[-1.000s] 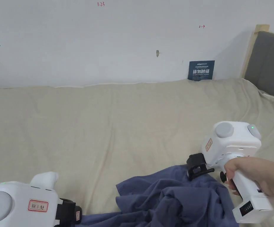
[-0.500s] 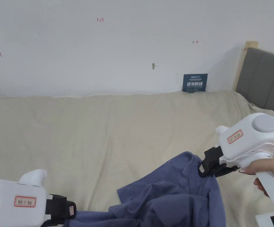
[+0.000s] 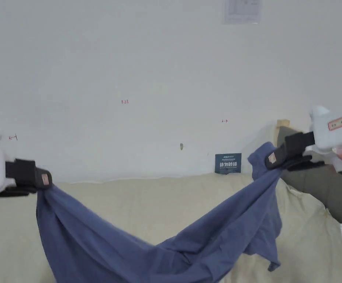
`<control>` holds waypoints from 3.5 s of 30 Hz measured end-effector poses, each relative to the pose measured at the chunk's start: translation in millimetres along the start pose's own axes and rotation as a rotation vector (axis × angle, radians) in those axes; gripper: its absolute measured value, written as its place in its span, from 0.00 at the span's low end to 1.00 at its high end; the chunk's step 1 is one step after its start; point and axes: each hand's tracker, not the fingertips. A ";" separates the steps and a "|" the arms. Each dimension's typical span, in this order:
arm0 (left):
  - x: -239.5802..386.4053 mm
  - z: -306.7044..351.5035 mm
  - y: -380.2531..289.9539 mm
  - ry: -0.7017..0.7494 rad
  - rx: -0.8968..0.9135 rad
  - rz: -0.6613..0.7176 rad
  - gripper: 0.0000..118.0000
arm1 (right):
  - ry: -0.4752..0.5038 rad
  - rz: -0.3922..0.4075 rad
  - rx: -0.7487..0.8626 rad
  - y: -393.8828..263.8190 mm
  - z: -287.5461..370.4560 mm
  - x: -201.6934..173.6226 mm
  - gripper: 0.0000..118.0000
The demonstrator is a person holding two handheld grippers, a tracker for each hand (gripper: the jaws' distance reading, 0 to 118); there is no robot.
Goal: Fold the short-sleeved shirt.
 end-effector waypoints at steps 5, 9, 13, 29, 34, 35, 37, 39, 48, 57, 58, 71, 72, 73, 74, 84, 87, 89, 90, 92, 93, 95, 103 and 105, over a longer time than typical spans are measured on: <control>11.2 33.4 59.8 0.049 0.122 -0.039 0.05 | -0.110 0.047 0.112 47.5 34.3 -27.2 0.03; 15.9 36.9 88.8 0.085 0.156 -0.039 0.05 | -0.142 -0.045 0.217 78.4 45.3 -26.9 0.03; 13.7 20.9 108.4 0.085 0.181 -0.012 0.05 | -0.173 -0.090 0.236 104.7 34.1 -23.9 0.03; -27.9 -115.6 140.7 0.109 0.220 0.050 0.05 | -0.235 -0.129 0.321 130.4 -75.4 -1.3 0.03; -44.2 -139.4 108.1 0.140 0.134 0.052 0.05 | -0.250 -0.174 0.251 95.3 -111.1 18.7 0.03; -51.0 -145.5 95.2 0.143 0.101 0.059 0.05 | -0.253 -0.185 0.219 82.7 -120.5 25.6 0.03; -64.1 -157.0 66.0 0.158 0.044 0.070 0.05 | -0.262 -0.210 0.158 51.9 -138.5 42.5 0.03; -76.0 -165.7 28.7 0.183 -0.037 0.075 0.05 | -0.279 -0.209 0.095 17.4 -156.2 57.9 0.03; -113.4 -168.8 -144.6 0.163 -0.375 0.168 0.05 | -0.313 -0.304 -0.170 -144.5 -205.5 131.1 0.03; -109.8 -85.1 -174.0 0.095 -0.347 0.161 0.05 | -0.256 -0.257 -0.134 -181.7 -122.1 125.5 0.03; -111.0 -79.0 -171.5 0.094 -0.344 0.145 0.05 | -0.251 -0.264 -0.127 -183.1 -111.5 125.3 0.03; -134.2 -77.3 -266.3 0.221 -0.589 0.111 0.05 | -0.406 -0.395 -0.299 -276.3 -102.7 165.3 0.03; -137.7 -80.7 -272.0 0.231 -0.601 0.116 0.05 | -0.415 -0.399 -0.313 -280.2 -107.0 168.3 0.03; -142.1 -84.7 -277.5 0.245 -0.616 0.136 0.05 | -0.436 -0.406 -0.343 -282.9 -115.2 183.0 0.03; -146.7 -87.8 -283.3 0.245 -0.628 0.193 0.05 | -0.463 -0.408 -0.362 -286.0 -119.5 185.1 0.03; -164.8 -77.2 -289.0 0.373 -0.618 0.237 0.82 | -0.560 -0.374 -0.383 -293.7 -121.1 208.7 0.79; -165.0 -53.5 -276.8 0.394 -0.544 0.233 0.82 | -0.581 -0.332 -0.350 -284.8 -98.1 195.0 0.79; -154.9 -28.6 -261.8 0.388 -0.410 0.214 0.82 | -0.586 -0.277 -0.241 -272.2 -76.3 179.8 0.79; -148.8 -19.0 -255.9 0.390 -0.349 0.178 0.82 | -0.583 -0.259 -0.198 -268.1 -68.0 172.7 0.79; -125.1 7.6 -240.9 0.409 -0.208 0.058 0.82 | -0.531 -0.227 -0.079 -258.3 -44.7 149.9 0.79; -114.9 18.8 -236.3 0.412 -0.153 0.021 0.81 | -0.501 -0.213 -0.028 -255.5 -33.8 131.1 0.78; -101.5 39.2 -233.9 0.390 -0.034 0.011 0.80 | -0.399 -0.189 0.095 -258.4 -15.5 99.4 0.78; -62.3 77.0 -260.0 0.374 0.134 0.096 0.00 | -0.106 -0.076 0.280 -303.1 -11.5 1.1 0.00; -61.4 84.0 -267.5 0.355 0.166 0.079 0.00 | -0.089 -0.074 0.300 -312.8 -16.6 -0.9 0.00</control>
